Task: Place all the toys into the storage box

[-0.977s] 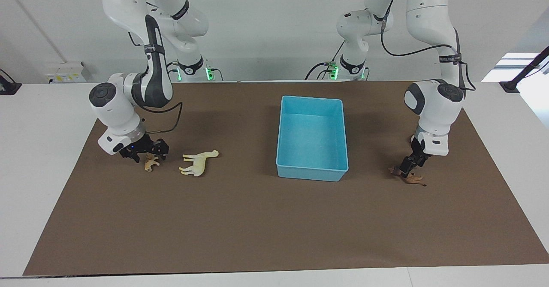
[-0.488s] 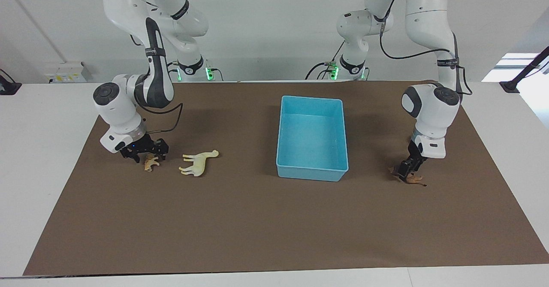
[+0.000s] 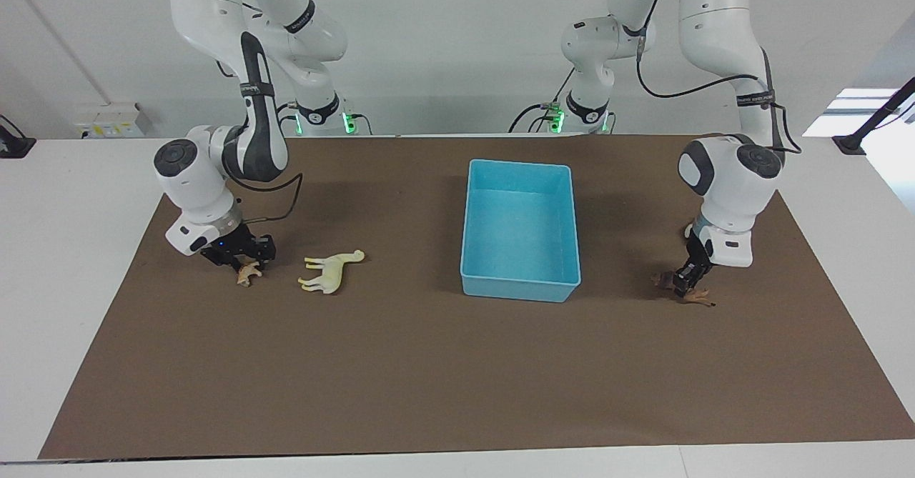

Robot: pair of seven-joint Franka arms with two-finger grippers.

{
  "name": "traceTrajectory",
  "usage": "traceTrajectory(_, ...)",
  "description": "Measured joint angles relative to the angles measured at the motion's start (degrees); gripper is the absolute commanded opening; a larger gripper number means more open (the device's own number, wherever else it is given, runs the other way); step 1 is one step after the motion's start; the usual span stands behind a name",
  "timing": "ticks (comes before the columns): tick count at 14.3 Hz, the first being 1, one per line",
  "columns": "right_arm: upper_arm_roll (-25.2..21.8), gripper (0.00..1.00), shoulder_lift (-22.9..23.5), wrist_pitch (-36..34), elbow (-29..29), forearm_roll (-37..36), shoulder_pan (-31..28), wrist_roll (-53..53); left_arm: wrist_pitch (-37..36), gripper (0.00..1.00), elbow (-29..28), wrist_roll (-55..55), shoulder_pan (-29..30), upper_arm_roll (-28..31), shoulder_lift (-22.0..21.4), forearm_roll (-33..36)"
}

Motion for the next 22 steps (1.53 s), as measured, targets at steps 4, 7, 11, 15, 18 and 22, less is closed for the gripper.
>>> traceTrajectory(4,0.0,0.00,0.0,0.0,1.0,0.0,0.0,0.0,-14.8,0.20,10.0,-1.9,-2.0,-0.6,-0.6,-3.1)
traceTrajectory(7,0.2,0.00,-0.1,-5.1,5.9,0.0,0.2,0.4,-25.9,0.20,16.4,-9.8,-6.6,-1.5,-2.7,-3.7)
traceTrajectory(11,0.5,0.00,-0.4,-17.1,18.3,0.1,5.6,9.6,-31.5,0.24,16.6,-23.4,-16.7,-3.3,-7.0,-3.8)
traceTrajectory(15,0.8,0.00,-0.4,-21.6,24.2,0.1,14.4,25.4,-29.7,0.75,7.8,-28.8,-24.9,-3.5,-10.1,-3.8)
traceTrajectory(18,0.8,0.00,0.1,-21.5,24.5,0.1,19.1,34.8,-23.7,1.00,-0.8,-28.8,-26.5,-3.4,-13.2,-3.8)
traceTrajectory(22,0.8,0.00,0.5,-20.6,24.6,1.9,23.6,44.7,-24.7,1.00,-2.1,-23.9,-24.8,-2.3,-16.6,-3.6)
